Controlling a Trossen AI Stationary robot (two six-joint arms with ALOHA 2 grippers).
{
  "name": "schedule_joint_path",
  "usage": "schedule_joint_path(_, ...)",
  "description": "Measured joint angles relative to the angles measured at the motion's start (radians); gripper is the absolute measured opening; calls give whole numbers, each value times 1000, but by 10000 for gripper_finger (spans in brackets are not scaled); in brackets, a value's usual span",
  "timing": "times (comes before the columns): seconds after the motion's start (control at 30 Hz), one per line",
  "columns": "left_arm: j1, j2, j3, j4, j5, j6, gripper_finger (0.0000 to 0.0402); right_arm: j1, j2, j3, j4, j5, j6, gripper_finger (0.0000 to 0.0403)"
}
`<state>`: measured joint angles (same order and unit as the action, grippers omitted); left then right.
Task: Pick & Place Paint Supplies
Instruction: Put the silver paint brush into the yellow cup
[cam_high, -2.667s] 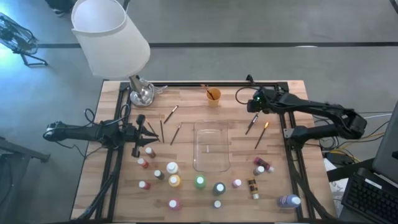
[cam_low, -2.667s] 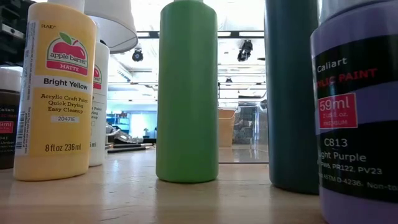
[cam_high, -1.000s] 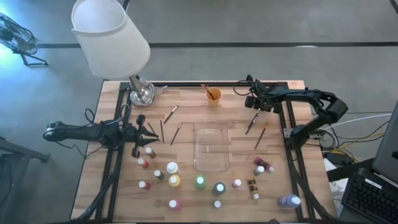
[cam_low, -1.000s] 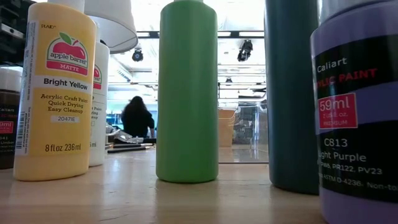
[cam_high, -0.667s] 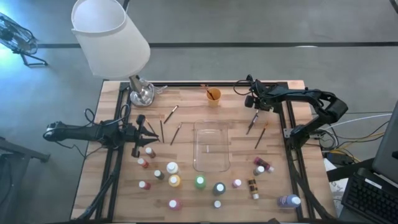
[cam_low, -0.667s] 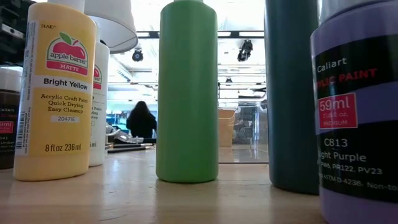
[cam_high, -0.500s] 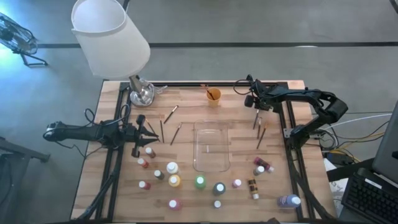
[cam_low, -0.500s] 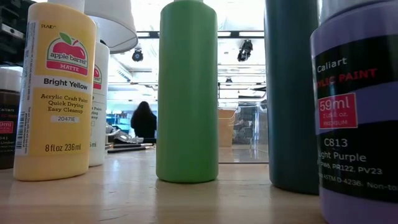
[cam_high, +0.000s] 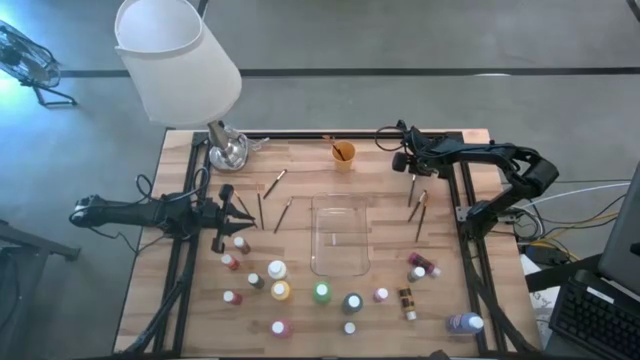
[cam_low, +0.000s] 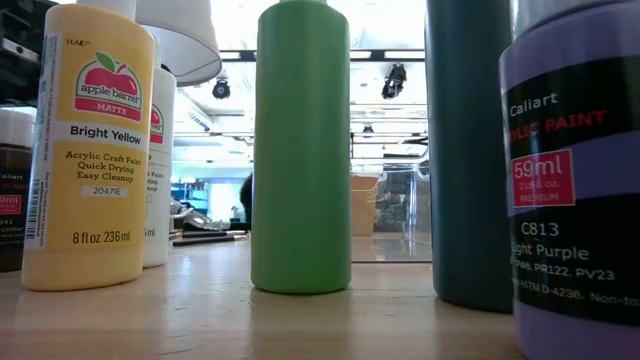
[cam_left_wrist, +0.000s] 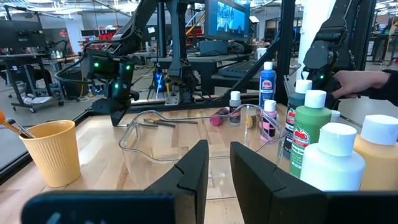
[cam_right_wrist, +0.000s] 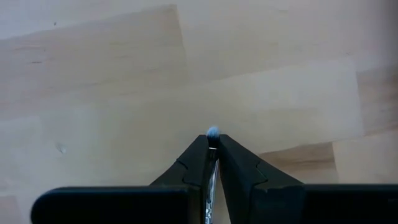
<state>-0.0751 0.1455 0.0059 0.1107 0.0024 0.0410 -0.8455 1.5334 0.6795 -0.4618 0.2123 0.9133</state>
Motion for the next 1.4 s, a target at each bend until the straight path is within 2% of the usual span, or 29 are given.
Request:
schedule_joint_path(0.37, 0, 0, 0, 0, 0, 0, 74, 12, -13, 12, 86, -66, -68, 20)
schedule_joint_path(0.6, 0, 0, 0, 0, 0, 0, 74, 17, -14, 12, 202, -124, -117, 8)
schedule_joint_path(1.03, 0, 0, 0, 0, 0, 0, 74, 16, 18, 12, 212, -145, -165, 8)
schedule_joint_path(1.4, 0, 0, 0, 0, 0, 0, 74, 16, 20, 12, 368, -339, -246, 8)
